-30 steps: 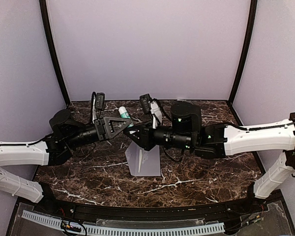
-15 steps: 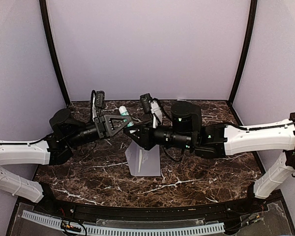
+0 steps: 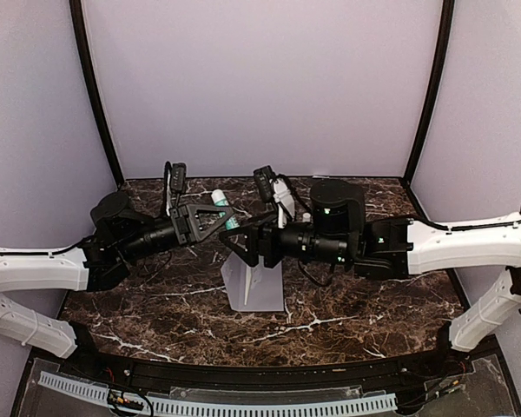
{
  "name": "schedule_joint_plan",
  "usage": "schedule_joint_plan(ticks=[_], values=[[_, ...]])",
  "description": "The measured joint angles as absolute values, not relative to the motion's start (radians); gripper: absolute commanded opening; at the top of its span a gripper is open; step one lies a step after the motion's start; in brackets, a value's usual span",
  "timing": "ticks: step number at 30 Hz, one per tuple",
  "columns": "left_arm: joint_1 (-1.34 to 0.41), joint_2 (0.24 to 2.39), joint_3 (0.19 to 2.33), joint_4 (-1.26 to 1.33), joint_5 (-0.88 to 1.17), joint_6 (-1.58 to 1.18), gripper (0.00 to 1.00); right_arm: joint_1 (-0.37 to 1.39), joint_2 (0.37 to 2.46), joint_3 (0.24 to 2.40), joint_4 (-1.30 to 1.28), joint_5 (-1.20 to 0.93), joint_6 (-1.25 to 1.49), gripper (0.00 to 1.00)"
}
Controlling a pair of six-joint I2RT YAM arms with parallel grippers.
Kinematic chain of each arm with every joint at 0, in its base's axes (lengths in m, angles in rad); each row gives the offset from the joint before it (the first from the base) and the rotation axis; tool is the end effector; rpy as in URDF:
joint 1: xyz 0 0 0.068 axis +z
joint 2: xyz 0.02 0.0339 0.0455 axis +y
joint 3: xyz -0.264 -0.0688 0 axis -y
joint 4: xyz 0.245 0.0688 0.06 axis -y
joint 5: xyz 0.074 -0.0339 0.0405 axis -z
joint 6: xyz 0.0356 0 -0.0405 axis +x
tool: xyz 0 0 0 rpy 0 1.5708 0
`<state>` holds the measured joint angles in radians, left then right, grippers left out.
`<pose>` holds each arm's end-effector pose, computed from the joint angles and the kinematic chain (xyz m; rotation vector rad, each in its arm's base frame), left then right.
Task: Place the letter into the envelope and seal it
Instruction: Unscrew the solid glue.
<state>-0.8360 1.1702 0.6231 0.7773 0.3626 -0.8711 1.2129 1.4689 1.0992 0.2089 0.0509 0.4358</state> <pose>0.1663 -0.2028 0.3049 0.3269 1.5360 -1.6388 0.1248 0.3285 0.3260 -0.6742 1.7544 1.1412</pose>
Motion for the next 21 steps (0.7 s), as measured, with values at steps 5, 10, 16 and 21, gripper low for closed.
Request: schedule_joint_plan(ticks=[5,10,16,21], values=[[-0.836,1.17,0.629,0.747,0.347,-0.871,0.0,1.213,1.452,1.088,0.187,0.057,0.421,0.58],[-0.836,1.17,0.638,0.74,0.346,-0.871,0.0,1.213,1.455,1.089,0.157,0.073,0.416,0.49],[-0.836,1.17,0.639,0.73,0.346,-0.871,0.0,1.213,1.473,1.097,0.133,0.087,0.419,0.42],[-0.836,1.17,0.639,0.724,0.347,-0.871,0.0,1.213,1.476,1.104,0.135,0.085,0.419,0.37]])
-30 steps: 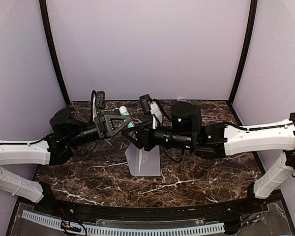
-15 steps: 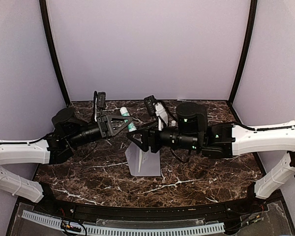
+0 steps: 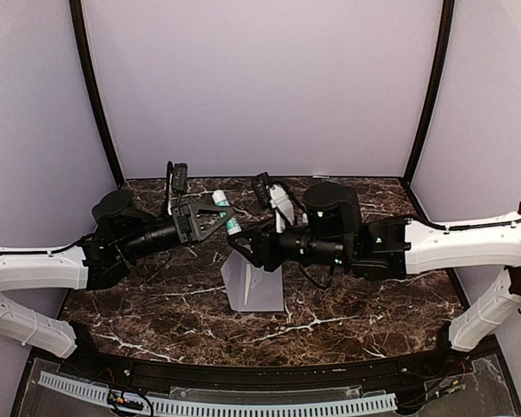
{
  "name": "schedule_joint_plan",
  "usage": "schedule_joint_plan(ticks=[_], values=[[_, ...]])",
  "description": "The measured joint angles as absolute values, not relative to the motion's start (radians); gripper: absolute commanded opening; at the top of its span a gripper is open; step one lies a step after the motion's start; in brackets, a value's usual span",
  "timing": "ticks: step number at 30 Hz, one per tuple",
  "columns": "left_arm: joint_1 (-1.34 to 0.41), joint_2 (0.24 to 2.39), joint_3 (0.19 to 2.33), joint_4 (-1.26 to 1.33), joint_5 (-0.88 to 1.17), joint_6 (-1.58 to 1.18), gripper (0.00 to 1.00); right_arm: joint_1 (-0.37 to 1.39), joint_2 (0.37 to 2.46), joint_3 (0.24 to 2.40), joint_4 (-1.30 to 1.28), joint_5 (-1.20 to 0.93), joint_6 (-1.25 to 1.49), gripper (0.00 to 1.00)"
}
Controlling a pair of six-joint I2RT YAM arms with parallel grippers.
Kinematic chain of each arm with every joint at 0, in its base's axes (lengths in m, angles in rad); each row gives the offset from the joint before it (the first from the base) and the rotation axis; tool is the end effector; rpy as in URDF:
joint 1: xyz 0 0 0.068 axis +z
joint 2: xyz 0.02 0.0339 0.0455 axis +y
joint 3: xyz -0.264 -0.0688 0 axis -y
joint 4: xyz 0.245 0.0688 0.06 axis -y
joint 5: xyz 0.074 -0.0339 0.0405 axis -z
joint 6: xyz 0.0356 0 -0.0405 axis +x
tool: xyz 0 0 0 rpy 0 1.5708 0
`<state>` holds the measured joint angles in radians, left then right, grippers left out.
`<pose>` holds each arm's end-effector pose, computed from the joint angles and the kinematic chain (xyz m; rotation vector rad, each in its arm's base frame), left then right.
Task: Place the letter into the envelope and seal it
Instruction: Unscrew the solid glue.
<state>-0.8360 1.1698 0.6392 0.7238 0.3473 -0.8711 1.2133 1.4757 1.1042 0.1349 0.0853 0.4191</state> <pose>0.1681 -0.2041 0.3050 0.3072 1.5769 -1.6195 0.1258 0.3281 0.3176 -0.6911 1.8167 1.0578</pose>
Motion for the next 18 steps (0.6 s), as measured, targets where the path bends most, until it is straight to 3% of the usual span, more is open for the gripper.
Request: schedule_joint_plan(ticks=[6,12,18], values=[[-0.836,1.17,0.64,0.721,0.355,-0.871,0.0,1.213,1.488,1.119,0.135,0.079,0.419,0.31],[-0.836,1.17,0.649,0.709,0.363,-0.87,0.0,1.213,1.498,1.132,0.137,0.077,0.421,0.16],[-0.835,1.169,0.653,0.713,0.37,-0.864,0.0,1.213,1.498,1.131,0.155,0.067,0.44,0.1]])
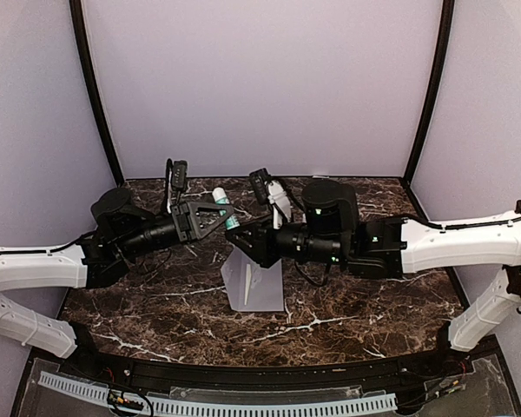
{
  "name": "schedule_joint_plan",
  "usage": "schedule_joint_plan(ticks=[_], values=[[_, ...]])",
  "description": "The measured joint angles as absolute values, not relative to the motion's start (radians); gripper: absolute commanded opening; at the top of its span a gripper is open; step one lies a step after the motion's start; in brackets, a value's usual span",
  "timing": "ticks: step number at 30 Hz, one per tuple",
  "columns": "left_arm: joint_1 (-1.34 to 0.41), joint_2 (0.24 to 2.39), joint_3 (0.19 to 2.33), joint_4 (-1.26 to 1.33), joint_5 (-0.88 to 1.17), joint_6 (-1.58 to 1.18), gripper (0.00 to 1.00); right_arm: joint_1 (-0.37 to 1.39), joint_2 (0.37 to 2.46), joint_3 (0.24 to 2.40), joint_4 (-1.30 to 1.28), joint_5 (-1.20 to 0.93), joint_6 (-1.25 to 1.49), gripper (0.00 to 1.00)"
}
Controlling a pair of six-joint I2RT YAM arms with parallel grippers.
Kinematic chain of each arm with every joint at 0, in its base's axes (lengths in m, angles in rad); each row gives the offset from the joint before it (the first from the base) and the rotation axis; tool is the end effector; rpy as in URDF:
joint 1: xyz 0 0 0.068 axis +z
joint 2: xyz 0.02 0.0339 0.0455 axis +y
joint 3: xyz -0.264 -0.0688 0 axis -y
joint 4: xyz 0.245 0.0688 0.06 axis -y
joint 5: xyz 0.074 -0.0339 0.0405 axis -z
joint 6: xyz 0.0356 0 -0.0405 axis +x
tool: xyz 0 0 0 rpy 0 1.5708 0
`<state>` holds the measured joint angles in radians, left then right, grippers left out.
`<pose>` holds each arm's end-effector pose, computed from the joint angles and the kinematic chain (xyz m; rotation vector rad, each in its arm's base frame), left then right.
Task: Place the letter into the envelope and seal it
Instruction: Unscrew the solid glue.
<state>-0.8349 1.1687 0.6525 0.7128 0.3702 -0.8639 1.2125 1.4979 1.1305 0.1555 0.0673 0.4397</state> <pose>0.1680 -0.2047 0.3086 0.3348 1.5719 -1.6278 0.1278 0.3345 0.3218 -0.6776 1.8045 1.1004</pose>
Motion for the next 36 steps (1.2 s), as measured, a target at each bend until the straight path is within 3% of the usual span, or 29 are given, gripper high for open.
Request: schedule_joint_plan(ticks=[17,25,28,36], values=[[-0.836,1.168,0.653,0.82,0.581,-0.823,0.0,1.1,1.473,0.893,0.674,-0.422,0.744,0.08],[-0.841,1.17,0.653,0.913,0.665,-0.83,0.0,1.082,1.512,0.886,0.843,-0.577,0.857,0.13],[-0.841,1.175,0.653,0.937,0.675,-0.838,0.0,1.078,1.524,0.883,0.889,-0.6,0.883,0.2],[-0.846,1.152,0.653,0.901,0.615,-0.83,0.0,1.065,1.472,0.855,0.855,-0.575,0.839,0.57]])
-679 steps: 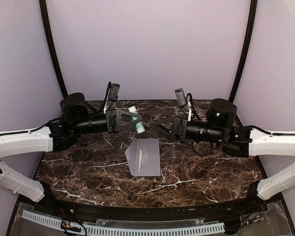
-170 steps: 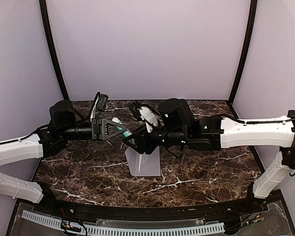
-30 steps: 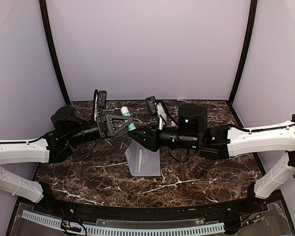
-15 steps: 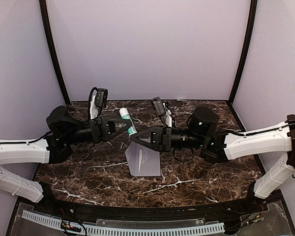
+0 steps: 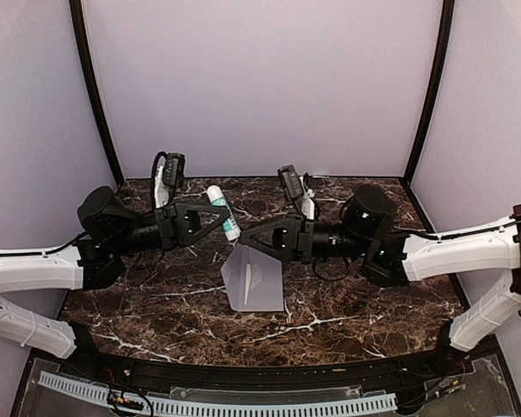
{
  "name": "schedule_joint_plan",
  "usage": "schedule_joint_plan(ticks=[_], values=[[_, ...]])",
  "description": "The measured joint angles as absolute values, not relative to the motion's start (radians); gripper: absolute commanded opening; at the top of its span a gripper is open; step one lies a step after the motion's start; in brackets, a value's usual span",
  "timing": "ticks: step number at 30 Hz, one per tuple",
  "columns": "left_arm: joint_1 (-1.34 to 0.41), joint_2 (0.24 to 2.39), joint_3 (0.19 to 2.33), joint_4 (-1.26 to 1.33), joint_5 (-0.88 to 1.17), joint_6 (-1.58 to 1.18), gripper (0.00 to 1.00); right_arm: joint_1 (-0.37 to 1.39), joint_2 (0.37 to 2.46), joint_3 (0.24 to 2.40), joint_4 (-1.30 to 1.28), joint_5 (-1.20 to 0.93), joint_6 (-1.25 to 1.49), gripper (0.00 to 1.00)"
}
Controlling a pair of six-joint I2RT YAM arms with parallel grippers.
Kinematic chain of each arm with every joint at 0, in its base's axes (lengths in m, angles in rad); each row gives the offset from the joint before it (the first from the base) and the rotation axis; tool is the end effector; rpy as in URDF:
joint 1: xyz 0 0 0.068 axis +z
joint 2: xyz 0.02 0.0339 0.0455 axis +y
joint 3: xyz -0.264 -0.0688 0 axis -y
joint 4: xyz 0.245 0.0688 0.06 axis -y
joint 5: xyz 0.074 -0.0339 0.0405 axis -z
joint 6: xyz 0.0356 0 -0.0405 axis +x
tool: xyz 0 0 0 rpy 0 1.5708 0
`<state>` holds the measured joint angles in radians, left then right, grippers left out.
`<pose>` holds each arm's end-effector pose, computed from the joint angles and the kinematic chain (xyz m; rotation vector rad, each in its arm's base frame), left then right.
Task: Place the letter into the envelope and seal it
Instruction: Unscrew the solid glue.
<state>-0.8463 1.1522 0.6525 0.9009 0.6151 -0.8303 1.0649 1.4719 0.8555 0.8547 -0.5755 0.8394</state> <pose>0.1512 -0.2019 0.3302 0.6470 1.3214 -1.7715 0.1427 0.2976 0.3081 -0.7677 1.5008 1.9056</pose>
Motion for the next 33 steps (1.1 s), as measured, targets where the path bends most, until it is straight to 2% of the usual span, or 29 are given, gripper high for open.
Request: schedule_joint_plan(ticks=[3,7,11,16,21,27,33], values=[[-0.846,1.123,0.654,0.82,0.538,-0.811,0.0,1.061,1.413,0.854,0.756,-0.517,0.778,0.63],[-0.846,1.115,0.663,0.697,0.449,-0.795,0.0,1.066,1.341,0.856,0.58,-0.403,0.676,0.62],[-0.845,1.14,0.705,0.574,0.391,-0.788,0.0,1.093,1.338,0.9,0.38,-0.231,0.591,0.5],[-0.845,1.18,0.737,0.493,0.341,-0.789,0.0,1.131,1.363,0.953,0.223,-0.054,0.538,0.46],[-0.844,1.213,0.741,0.454,0.324,-0.789,0.0,1.155,1.413,1.0,0.158,0.01,0.504,0.43],[-0.844,1.22,0.747,0.443,0.324,-0.793,0.0,1.182,1.475,1.065,0.113,0.045,0.465,0.32],[-0.844,1.22,0.747,0.445,0.325,-0.798,0.0,1.185,1.501,1.082,0.107,0.057,0.448,0.28]])
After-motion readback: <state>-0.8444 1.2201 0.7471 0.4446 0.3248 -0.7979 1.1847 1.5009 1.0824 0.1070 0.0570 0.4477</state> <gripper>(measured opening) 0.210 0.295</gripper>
